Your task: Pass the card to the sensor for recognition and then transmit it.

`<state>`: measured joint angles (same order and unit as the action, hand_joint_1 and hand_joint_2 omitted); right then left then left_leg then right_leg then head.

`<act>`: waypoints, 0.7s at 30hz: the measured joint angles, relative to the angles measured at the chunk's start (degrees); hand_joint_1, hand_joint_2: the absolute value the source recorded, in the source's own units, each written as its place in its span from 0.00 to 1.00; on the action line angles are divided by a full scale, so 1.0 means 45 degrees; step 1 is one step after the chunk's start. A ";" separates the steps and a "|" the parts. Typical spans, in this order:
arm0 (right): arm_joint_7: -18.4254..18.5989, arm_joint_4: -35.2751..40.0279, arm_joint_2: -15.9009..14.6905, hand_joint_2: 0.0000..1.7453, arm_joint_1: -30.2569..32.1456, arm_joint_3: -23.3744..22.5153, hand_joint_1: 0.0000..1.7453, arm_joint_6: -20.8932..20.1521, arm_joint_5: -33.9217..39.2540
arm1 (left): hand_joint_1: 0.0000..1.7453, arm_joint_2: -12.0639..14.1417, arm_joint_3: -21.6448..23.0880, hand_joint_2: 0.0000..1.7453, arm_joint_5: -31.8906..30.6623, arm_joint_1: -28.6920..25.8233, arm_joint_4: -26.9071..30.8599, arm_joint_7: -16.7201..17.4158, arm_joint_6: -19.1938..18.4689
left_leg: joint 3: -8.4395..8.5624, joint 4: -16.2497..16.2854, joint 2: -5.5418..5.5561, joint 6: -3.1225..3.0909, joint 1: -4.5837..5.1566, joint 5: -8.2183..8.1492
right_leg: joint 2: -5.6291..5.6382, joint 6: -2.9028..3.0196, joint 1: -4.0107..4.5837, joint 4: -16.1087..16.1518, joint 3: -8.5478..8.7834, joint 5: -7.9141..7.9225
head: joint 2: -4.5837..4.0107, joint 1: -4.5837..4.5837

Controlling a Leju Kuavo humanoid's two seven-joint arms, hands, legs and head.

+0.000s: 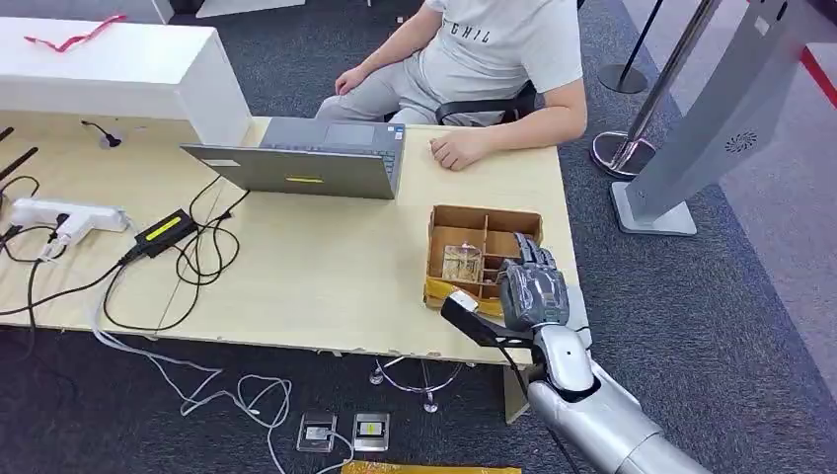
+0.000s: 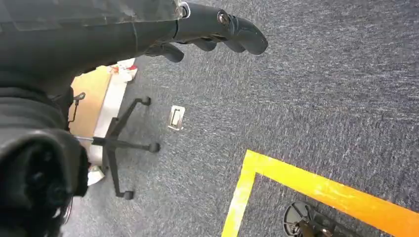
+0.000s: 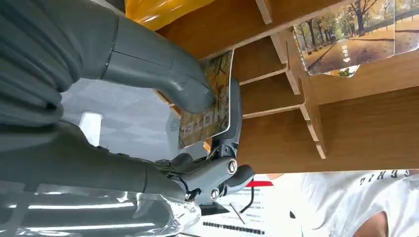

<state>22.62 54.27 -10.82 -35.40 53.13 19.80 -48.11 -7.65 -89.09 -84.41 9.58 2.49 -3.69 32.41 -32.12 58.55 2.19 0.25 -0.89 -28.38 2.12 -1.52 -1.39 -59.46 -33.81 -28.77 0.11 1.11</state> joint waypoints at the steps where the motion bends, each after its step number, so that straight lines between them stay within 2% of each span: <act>1: -0.0005 -0.0020 0.0000 1.00 0.0000 0.0000 1.00 0.0010 0.0000 | 0.00 0.0000 0.0000 0.00 0.0000 0.0000 0.0000 0.0000 0.0000 | 0.0000 0.0000 0.0000 0.0000 0.0000 0.0000 | 0.0000 0.0000 0.0000 0.0000 0.0000 0.0000 | 0.0000 0.0000; 7: -0.0165 -0.0141 0.0010 1.00 -0.0001 -0.0005 1.00 0.0209 -0.0097 | 0.00 0.0000 0.0000 0.00 0.0000 -0.0001 0.0000 0.0000 0.0000 | -0.0001 0.0000 0.0000 0.0000 0.0000 0.0000 | -0.0001 0.0000 0.0000 0.0000 0.0002 0.0000 | 0.0000 0.0000; 11: -0.0408 -0.0131 0.0053 1.00 -0.0038 -0.0015 1.00 0.0997 -0.0662 | 0.00 0.0000 0.0000 0.00 0.0005 -0.0003 0.0000 -0.0054 0.0034 | -0.0005 0.0000 0.0000 -0.0001 0.0000 0.0001 | 0.0000 0.0001 -0.0001 -0.0002 0.0004 0.0004 | 0.0000 0.0000; 16: -0.0204 0.0865 0.0117 1.00 -0.0271 -0.0044 1.00 0.1103 -0.1351 | 0.00 -0.0010 0.0000 0.00 0.0005 -0.0001 0.0000 -0.0058 0.0049 | 0.0000 0.0000 0.0002 0.0000 -0.0001 0.0001 | 0.0001 0.0001 0.0001 -0.0002 0.0002 0.0003 | 0.0005 -0.0005; 21: -0.0359 0.1846 0.0156 1.00 -0.0669 -0.0121 1.00 0.1627 -0.2104 | 0.00 -0.0015 0.0000 0.00 0.0015 -0.0011 0.0000 -0.0058 0.0151 | -0.0001 0.0000 -0.0007 0.0001 0.0000 0.0002 | 0.0008 -0.0001 -0.0001 -0.0005 0.0002 0.0008 | 0.0000 0.0000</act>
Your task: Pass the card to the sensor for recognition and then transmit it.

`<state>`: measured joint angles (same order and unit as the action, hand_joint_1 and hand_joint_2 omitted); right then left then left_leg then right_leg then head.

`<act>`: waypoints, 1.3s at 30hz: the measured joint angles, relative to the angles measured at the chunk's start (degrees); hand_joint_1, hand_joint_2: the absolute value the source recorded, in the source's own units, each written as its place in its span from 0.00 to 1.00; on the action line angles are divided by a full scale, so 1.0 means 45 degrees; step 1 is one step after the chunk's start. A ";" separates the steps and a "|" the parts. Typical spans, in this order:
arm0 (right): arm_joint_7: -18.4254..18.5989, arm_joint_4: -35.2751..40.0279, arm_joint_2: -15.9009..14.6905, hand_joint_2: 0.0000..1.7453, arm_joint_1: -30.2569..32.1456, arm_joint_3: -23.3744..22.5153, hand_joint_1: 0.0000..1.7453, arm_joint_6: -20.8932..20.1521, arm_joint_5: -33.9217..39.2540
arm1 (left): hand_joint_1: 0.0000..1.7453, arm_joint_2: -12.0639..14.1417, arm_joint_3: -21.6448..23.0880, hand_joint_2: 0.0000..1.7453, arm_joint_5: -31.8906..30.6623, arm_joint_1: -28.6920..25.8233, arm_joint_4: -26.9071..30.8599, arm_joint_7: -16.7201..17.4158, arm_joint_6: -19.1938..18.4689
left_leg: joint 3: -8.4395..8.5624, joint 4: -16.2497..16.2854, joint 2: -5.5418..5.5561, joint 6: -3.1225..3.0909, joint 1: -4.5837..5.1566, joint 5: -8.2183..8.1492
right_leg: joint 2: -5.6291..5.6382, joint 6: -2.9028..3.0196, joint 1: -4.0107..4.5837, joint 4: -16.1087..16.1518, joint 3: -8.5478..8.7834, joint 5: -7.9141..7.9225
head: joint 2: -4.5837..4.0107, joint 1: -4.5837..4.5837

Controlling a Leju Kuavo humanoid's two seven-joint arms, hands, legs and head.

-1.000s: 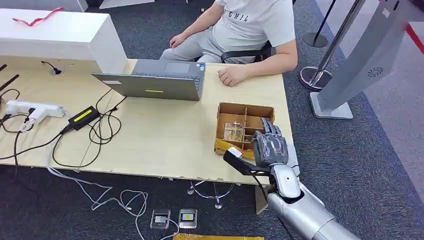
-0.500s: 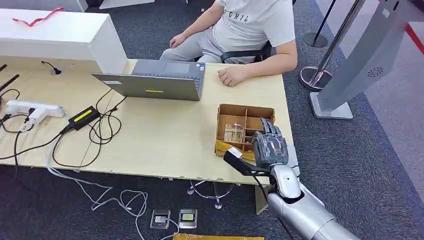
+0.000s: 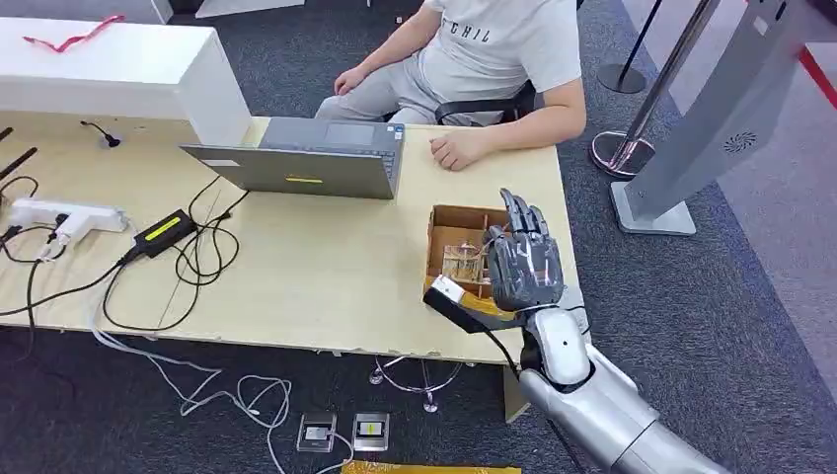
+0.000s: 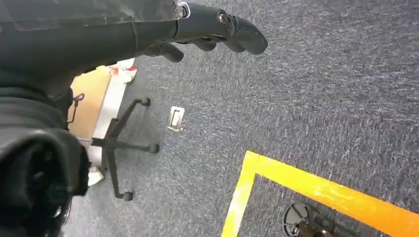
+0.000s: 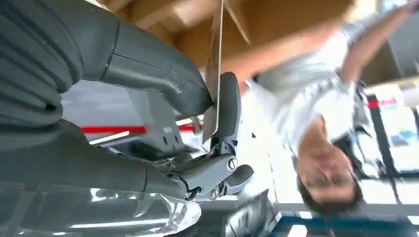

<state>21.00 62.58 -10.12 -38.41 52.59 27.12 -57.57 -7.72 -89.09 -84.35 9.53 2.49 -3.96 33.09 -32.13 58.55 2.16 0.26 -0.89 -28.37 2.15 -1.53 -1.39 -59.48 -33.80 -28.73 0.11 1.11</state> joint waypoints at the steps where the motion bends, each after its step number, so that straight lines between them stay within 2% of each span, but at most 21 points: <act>1: 0.0039 0.0287 0.0039 1.00 -0.0161 -0.0005 1.00 -0.0068 -0.0112 | 0.00 -0.0005 0.0000 0.00 0.0029 0.0001 0.0000 0.0000 0.0015 | 0.0004 0.0000 0.0001 0.0000 0.0000 0.0001 | -0.0001 0.0000 0.0000 0.0000 0.0001 0.0000 | 0.0000 0.0000; 8: 0.0136 0.1379 0.0117 1.00 -0.0643 -0.0044 1.00 -0.0150 -0.0306 | 0.00 -0.0073 0.0000 0.00 0.0073 -0.0008 0.0000 0.0000 0.0087 | 0.0001 0.0000 0.0003 -0.0007 0.0001 0.0006 | -0.0004 0.0000 0.0000 0.0001 0.0002 0.0000 | 0.0000 0.0000; 14: 0.0107 0.1684 0.0223 1.00 -0.0898 -0.0044 1.00 -0.0204 -0.0277 | 0.00 -0.0078 0.0000 0.00 -0.0034 -0.0012 0.0005 0.0102 -0.0131 | 0.0001 0.0000 0.0005 -0.0007 0.0000 0.0006 | -0.0007 0.0000 0.0001 0.0001 0.0002 0.0000 | 0.0000 0.0000; 23: 0.0141 0.1461 0.0393 1.00 -0.0935 0.0010 1.00 -0.0549 0.0641 | 0.00 -0.0068 0.0000 0.00 -0.0141 -0.0010 0.0010 0.0228 -0.0131 | -0.0002 0.0000 0.0006 -0.0007 0.0001 0.0006 | -0.0009 0.0000 0.0000 0.0001 0.0002 0.0000 | 0.0000 0.0000; 38: 0.0224 0.0791 0.0354 1.00 -0.0958 0.0010 0.99 -0.0505 0.0821 | 0.00 -0.0053 0.0000 0.00 -0.0155 -0.0010 0.0010 0.0160 -0.0141 | 0.0000 0.0000 0.0006 -0.0007 0.0001 0.0006 | -0.0007 0.0000 0.0000 0.0002 -0.0001 0.0000 | 0.0000 0.0000; 39: 0.0248 0.0761 0.0350 1.00 -0.0956 0.0010 0.28 -0.0500 0.0826 | 0.00 -0.0053 0.0000 0.00 -0.0160 -0.0010 0.0010 0.0131 -0.0146 | 0.0000 0.0000 0.0006 -0.0007 0.0001 0.0006 | -0.0008 0.0000 0.0000 0.0002 -0.0001 0.0000 | 0.0000 0.0000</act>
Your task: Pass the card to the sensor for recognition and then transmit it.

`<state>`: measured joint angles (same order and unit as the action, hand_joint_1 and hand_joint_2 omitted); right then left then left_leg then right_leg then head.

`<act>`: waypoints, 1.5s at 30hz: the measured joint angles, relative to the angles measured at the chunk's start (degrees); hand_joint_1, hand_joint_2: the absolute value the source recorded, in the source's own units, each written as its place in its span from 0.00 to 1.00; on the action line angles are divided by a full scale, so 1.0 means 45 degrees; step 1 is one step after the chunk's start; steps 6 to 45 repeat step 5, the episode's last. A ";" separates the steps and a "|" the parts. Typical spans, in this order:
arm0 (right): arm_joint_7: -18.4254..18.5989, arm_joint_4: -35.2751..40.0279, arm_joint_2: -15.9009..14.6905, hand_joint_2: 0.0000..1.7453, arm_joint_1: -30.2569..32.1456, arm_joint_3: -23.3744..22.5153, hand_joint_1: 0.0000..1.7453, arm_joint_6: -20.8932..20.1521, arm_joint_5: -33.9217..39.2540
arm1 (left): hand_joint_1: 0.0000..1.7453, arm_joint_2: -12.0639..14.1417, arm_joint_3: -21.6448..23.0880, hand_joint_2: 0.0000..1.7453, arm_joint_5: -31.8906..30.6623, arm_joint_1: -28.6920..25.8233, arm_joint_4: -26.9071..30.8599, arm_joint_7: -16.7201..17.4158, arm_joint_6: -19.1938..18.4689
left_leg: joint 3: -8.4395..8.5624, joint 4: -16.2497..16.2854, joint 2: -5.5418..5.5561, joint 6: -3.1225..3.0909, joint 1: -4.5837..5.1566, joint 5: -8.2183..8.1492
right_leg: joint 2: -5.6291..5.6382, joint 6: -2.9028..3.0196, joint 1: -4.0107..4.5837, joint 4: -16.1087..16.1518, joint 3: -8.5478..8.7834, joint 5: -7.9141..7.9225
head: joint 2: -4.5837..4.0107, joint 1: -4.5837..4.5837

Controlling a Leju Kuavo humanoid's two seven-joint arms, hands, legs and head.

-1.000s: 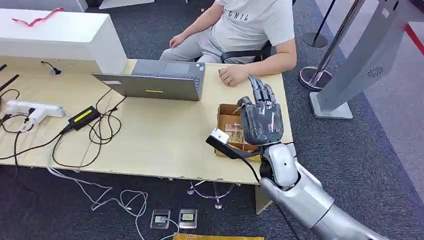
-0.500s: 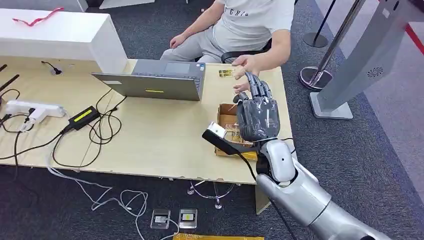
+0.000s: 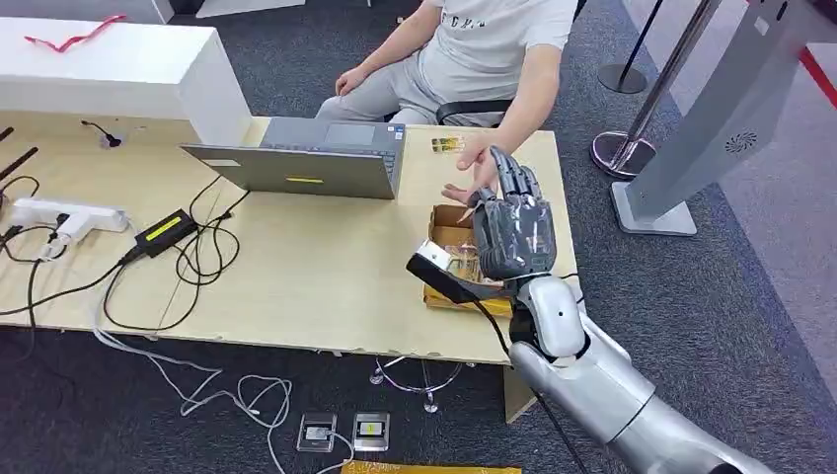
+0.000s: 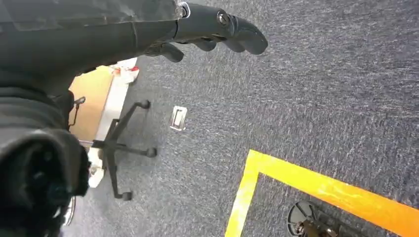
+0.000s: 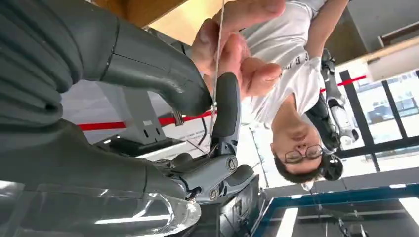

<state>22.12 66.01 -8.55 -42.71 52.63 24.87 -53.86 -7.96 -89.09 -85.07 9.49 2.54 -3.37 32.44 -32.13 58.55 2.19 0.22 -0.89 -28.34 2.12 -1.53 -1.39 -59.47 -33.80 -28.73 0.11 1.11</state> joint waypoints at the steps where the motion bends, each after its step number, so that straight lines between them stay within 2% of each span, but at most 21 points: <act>1: 0.0010 -0.0029 -0.0010 1.00 0.0000 0.0000 0.02 -0.0005 0.0005 | 0.00 0.0000 0.0000 0.00 -0.0024 0.0000 0.0000 -0.0019 -0.0010 | 0.0001 0.0000 0.0000 0.0000 0.0000 0.0000 | 0.0000 0.0000 0.0000 0.0000 0.0000 0.0000 | 0.0000 0.0000; 45: 0.0049 -0.0165 -0.0107 1.00 0.0025 0.0000 0.00 -0.0029 0.0019 | 0.00 0.0005 0.0000 0.00 -0.0078 0.0000 0.0000 -0.0034 -0.0131 | 0.0001 0.0000 0.0000 0.0000 0.0000 0.0000 | 0.0001 0.0000 0.0000 0.0001 0.0000 0.0000 | 0.0000 0.0000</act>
